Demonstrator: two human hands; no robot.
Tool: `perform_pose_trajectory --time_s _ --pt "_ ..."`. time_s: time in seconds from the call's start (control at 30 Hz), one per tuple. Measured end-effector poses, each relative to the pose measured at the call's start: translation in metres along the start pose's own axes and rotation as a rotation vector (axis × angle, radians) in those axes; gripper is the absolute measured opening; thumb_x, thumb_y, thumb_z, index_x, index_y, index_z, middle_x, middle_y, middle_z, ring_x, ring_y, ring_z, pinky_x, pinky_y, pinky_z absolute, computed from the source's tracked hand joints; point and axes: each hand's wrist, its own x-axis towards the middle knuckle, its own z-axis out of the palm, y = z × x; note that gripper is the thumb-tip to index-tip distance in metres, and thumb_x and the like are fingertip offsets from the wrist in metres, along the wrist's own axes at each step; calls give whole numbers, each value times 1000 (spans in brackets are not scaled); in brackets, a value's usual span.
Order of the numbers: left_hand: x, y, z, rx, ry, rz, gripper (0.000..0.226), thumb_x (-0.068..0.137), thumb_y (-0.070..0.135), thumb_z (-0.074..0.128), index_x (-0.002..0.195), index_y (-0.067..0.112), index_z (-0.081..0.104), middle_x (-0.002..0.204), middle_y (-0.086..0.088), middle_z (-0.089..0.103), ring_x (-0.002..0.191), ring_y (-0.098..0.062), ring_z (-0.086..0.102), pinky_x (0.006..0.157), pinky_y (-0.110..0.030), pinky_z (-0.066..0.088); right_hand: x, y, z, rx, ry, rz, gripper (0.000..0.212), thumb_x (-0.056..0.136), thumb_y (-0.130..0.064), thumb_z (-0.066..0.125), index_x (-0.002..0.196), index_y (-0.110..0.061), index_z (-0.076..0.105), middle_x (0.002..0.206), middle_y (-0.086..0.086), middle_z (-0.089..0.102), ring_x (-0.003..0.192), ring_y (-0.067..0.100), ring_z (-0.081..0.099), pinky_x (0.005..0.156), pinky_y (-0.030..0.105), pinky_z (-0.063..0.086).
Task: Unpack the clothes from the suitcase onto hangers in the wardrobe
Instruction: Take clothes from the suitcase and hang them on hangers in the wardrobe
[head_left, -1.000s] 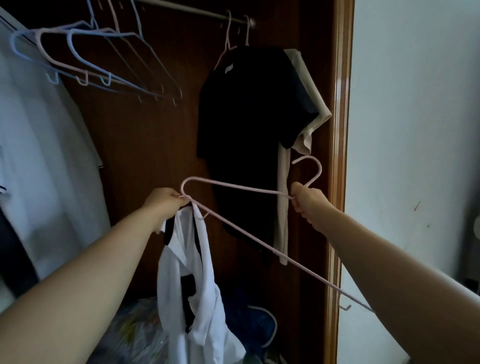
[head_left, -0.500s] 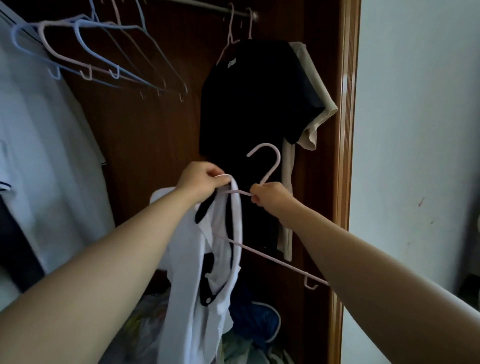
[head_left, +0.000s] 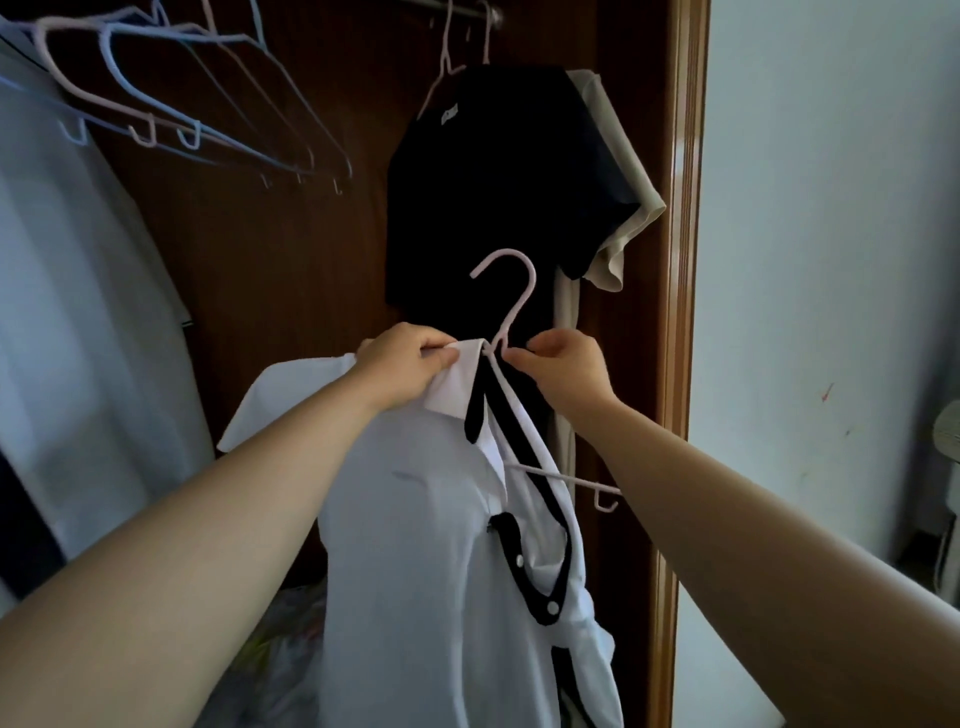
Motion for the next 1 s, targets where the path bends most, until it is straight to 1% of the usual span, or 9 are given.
perform_pose_trajectory --time_s 0.1,0.2,0.27,0.4,0.5,0.6,0.67,0.83,1.0 --pt "6 -2 -6 26 82 -57 29 97 41 48 117 29 66 119 5 66 115 -22 56 104 -46 37 1 16 -18 -108 121 2 22 79 -35 73 82 -16 62 73 -6 61 69 12 60 67 30 51" --pt "13 -5 -13 -13 135 -98 33 97 42 48 122 27 63 124 3 64 117 -24 55 105 -48 36 -3 28 -32 -77 -73 123 28 83 -30 69 70 -7 64 56 -1 56 49 9 49 51 22 43" --pt "16 -4 -18 -51 158 -93 33 96 42 49 122 27 63 124 2 64 117 -25 56 105 -50 37 -6 36 -29 -89 -267 299 24 84 -27 69 77 -4 68 60 2 60 47 8 50 46 19 41" --pt "20 -1 -28 -123 178 -72 32 95 42 51 120 27 65 120 1 66 115 -26 57 104 -53 37 -5 56 -8 -305 -416 357 23 81 -35 71 73 -17 58 68 -1 54 57 10 48 53 21 41" --pt "18 2 -38 -163 197 -61 31 96 36 53 120 22 66 114 -1 68 108 -23 60 100 -44 44 -11 56 8 -320 -509 330 28 84 -37 67 80 -11 60 72 3 51 65 16 48 60 25 42" --pt "11 -1 -48 -220 217 -28 29 98 24 53 121 12 65 107 -3 67 97 -15 59 83 -26 42 -16 61 23 -208 -452 358 31 86 -29 67 96 0 66 79 10 55 75 22 52 68 35 46" --pt "6 -9 -56 -207 228 -31 30 98 23 53 123 10 64 109 -3 66 98 -12 57 82 -23 39 -16 66 26 -99 -387 429 22 88 -21 66 96 -1 66 81 12 58 74 23 57 72 39 55" --pt "-7 -57 -74 123 265 -142 37 98 42 47 126 23 61 125 -1 64 117 -27 56 103 -46 39 -3 69 13 340 -154 557 5 89 -8 66 92 -5 63 82 10 63 66 19 60 49 28 53" --pt "-17 -79 -71 186 344 -92 39 99 39 44 127 19 61 124 -8 65 113 -32 58 101 -49 39 15 67 6 446 -142 588 11 88 1 61 83 -8 64 88 13 63 75 24 62 64 33 56"
